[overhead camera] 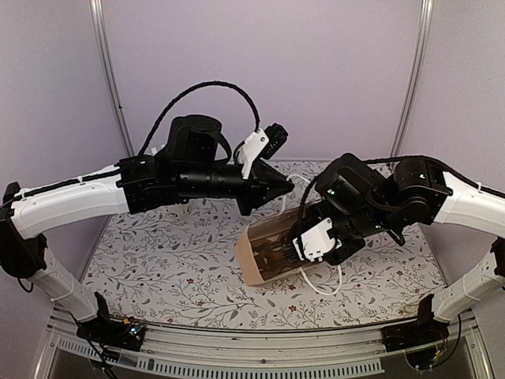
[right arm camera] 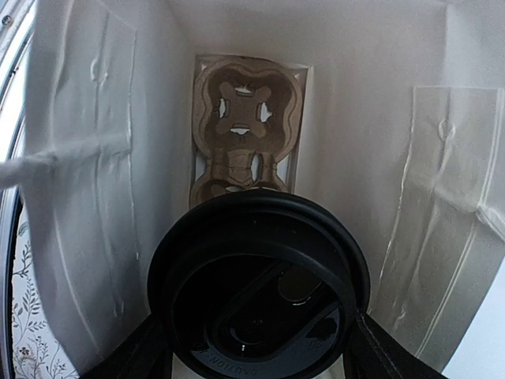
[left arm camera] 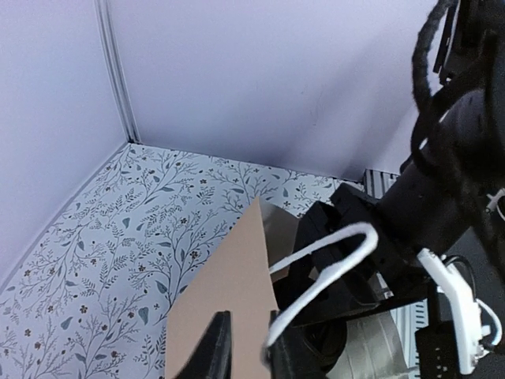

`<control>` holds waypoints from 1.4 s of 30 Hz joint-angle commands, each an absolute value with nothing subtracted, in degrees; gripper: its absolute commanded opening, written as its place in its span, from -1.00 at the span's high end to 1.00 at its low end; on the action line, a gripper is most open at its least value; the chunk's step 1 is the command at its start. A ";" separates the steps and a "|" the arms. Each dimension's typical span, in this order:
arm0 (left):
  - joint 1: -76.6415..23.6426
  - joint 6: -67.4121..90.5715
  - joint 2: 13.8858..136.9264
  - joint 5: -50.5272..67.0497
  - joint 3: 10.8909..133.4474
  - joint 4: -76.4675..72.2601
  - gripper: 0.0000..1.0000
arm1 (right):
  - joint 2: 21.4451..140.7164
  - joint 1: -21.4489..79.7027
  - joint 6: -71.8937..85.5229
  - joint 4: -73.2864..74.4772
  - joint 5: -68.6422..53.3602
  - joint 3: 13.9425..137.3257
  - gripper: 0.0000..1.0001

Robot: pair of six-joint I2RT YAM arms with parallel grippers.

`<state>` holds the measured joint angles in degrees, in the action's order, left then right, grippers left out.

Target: Pack the takeout coffee

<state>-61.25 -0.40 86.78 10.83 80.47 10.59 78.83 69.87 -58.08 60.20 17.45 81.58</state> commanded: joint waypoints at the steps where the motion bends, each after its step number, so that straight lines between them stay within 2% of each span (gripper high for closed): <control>1: -60.61 -0.99 84.37 15.19 79.61 10.21 0.28 | 79.18 70.32 -58.56 58.18 18.81 78.62 0.33; 3: -60.52 -1.94 83.49 16.74 79.52 11.39 -0.12 | 79.34 70.37 -58.62 57.94 19.06 78.62 0.33; 5: -60.33 -4.37 81.96 20.36 78.86 12.43 -0.37 | 79.49 70.32 -58.62 57.71 19.32 78.72 0.33; 7: -60.26 -6.04 79.65 22.60 76.92 11.08 -0.48 | 79.46 70.39 -58.69 57.49 19.64 78.47 0.33; 11: -57.15 -5.61 76.05 23.06 70.78 5.46 -0.59 | 78.66 70.27 -59.64 55.73 20.90 76.35 0.33; 14: -49.93 -0.40 77.52 24.29 68.18 1.06 -0.63 | 77.85 70.33 -60.73 54.06 21.48 74.51 0.33; 20: -41.08 9.52 90.18 18.96 70.74 -1.75 -0.61 | 76.87 70.32 -61.41 52.97 20.98 72.86 0.33; 29: -40.54 14.64 107.78 26.16 75.30 -7.91 -0.53 | 74.41 70.37 -61.57 50.85 17.81 69.13 0.33; 42: -40.62 16.01 119.42 36.93 81.31 -8.01 -0.47 | 72.48 68.56 -64.36 40.81 18.48 62.23 0.33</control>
<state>-40.40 15.51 117.23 32.95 79.64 -7.01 73.45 69.76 -63.33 46.13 18.48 62.28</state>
